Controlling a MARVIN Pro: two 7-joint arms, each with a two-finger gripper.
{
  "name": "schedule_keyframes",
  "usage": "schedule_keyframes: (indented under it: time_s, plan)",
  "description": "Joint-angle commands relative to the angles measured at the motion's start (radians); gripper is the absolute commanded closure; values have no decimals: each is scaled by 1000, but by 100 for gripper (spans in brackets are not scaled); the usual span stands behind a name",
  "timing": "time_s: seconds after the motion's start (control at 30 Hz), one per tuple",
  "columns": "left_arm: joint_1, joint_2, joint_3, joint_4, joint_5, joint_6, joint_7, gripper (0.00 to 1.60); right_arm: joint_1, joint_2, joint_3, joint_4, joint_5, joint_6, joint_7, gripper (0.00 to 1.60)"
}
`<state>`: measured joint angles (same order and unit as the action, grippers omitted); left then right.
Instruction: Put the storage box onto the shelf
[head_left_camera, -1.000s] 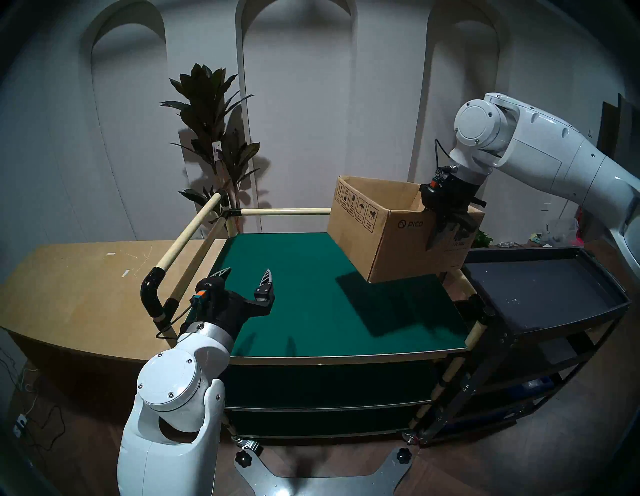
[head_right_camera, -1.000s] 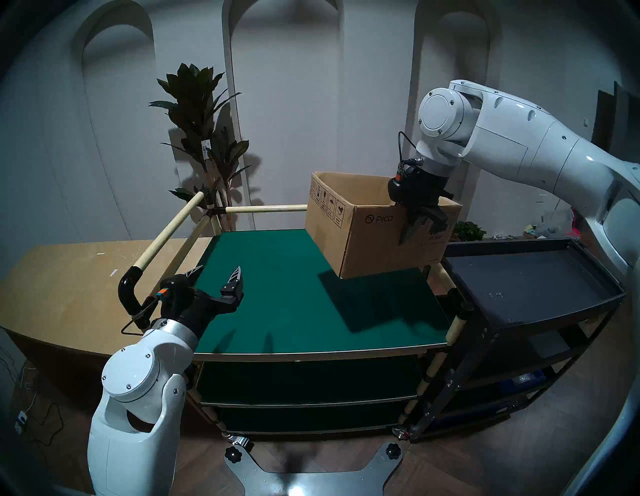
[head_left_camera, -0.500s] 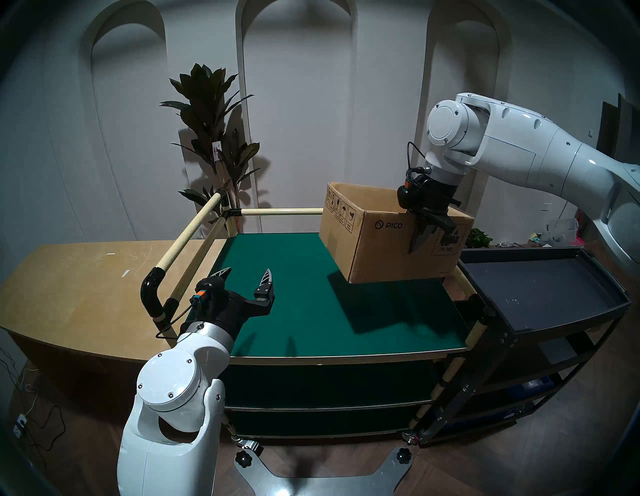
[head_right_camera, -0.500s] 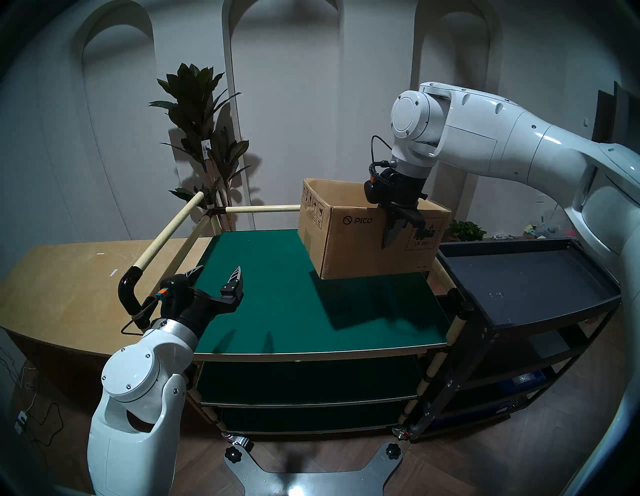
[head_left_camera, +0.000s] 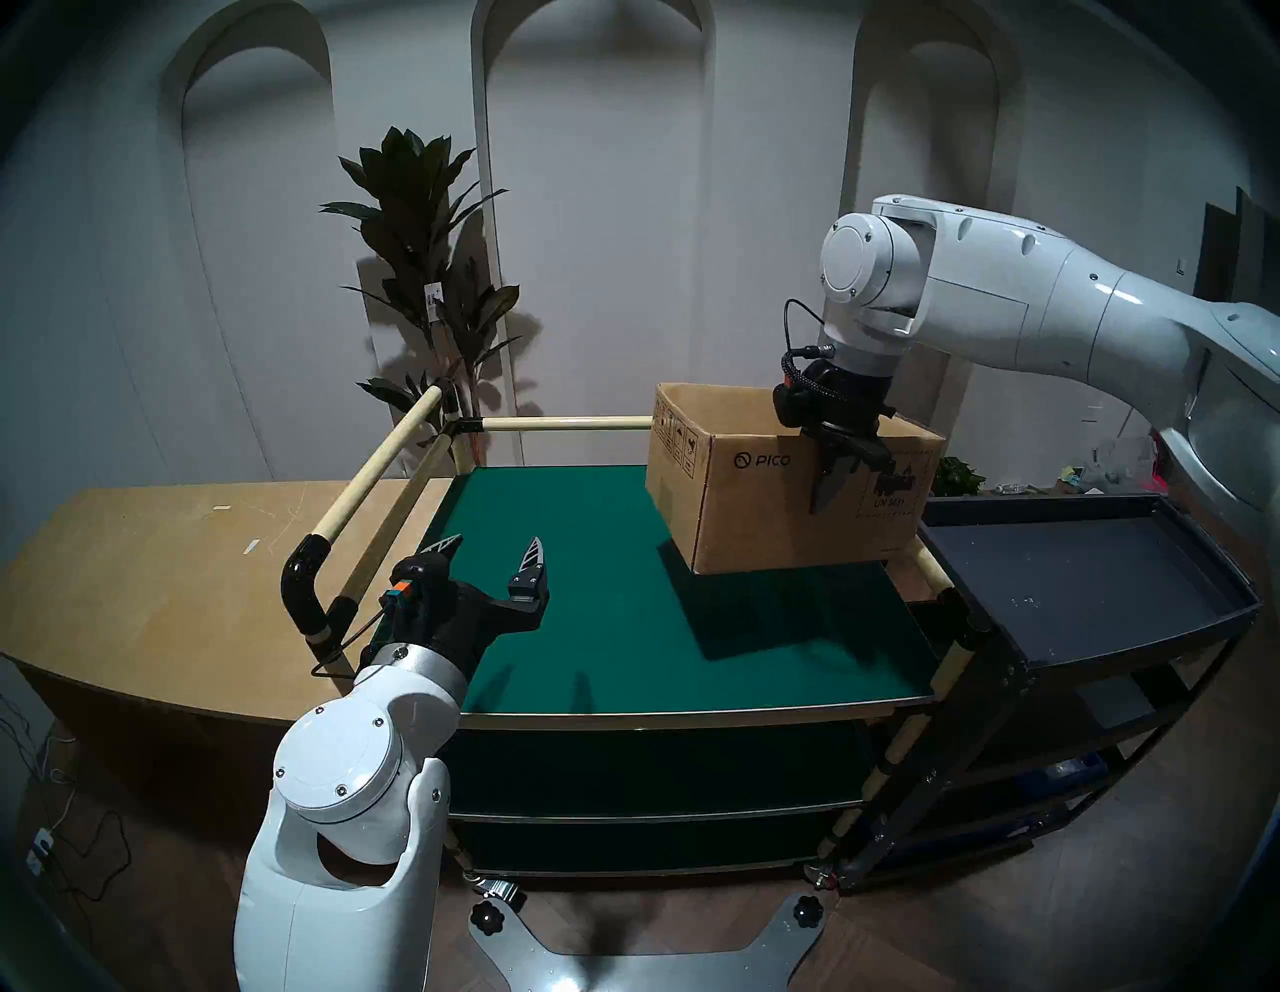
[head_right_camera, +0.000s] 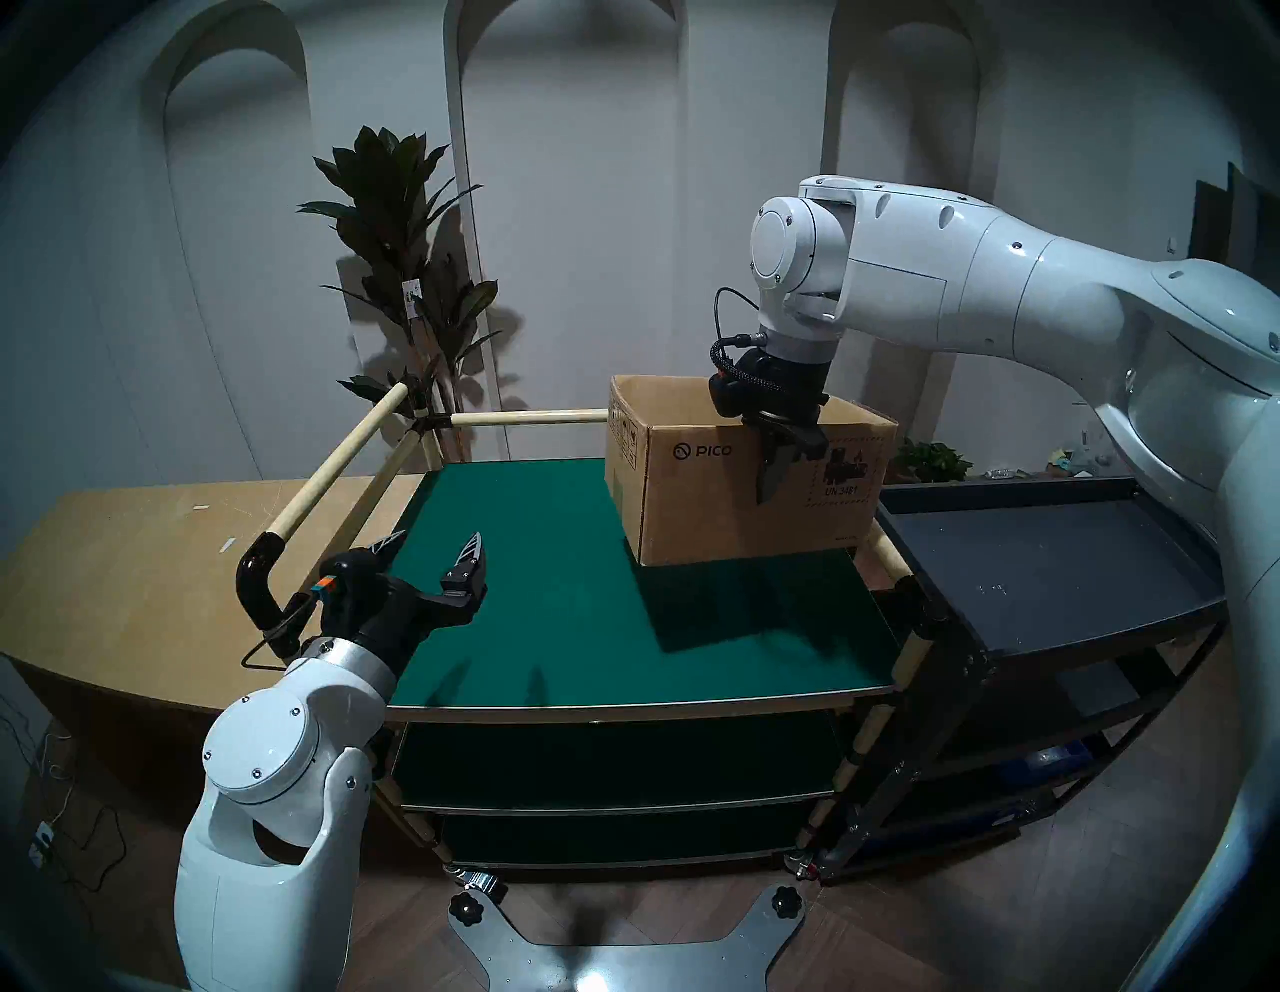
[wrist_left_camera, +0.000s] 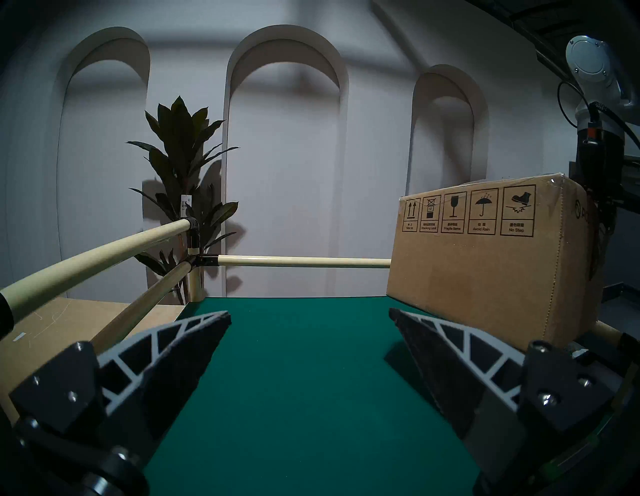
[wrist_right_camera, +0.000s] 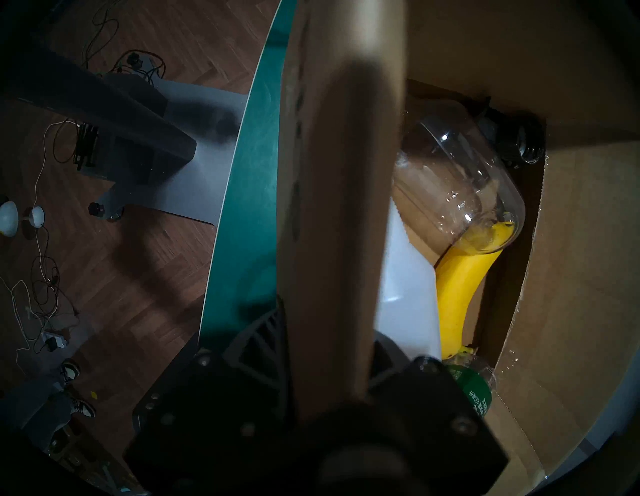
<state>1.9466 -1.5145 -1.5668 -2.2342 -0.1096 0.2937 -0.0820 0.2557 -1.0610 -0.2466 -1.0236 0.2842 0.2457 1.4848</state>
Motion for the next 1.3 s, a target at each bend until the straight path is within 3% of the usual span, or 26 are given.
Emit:
schedule_keyframes:
  time_s: [0.0,0.33,0.6,1.27]
  plan:
    - [-4,2,-1,-23,-1,-4,-2,0,35,-108,10,76,-8,15,-1,160]
    - [-3,2,-1,-24,-1,-3,-3,0,-24,-204,-5,206,0,30,-1,160]
    - [-3,2,-1,-25,-1,-3,-3,0,-49,-229,1,293,21,27,-1,160]
    - [-3,2,-1,-25,-1,-3,-3,0,-101,-249,-52,335,28,-3,-1,160]
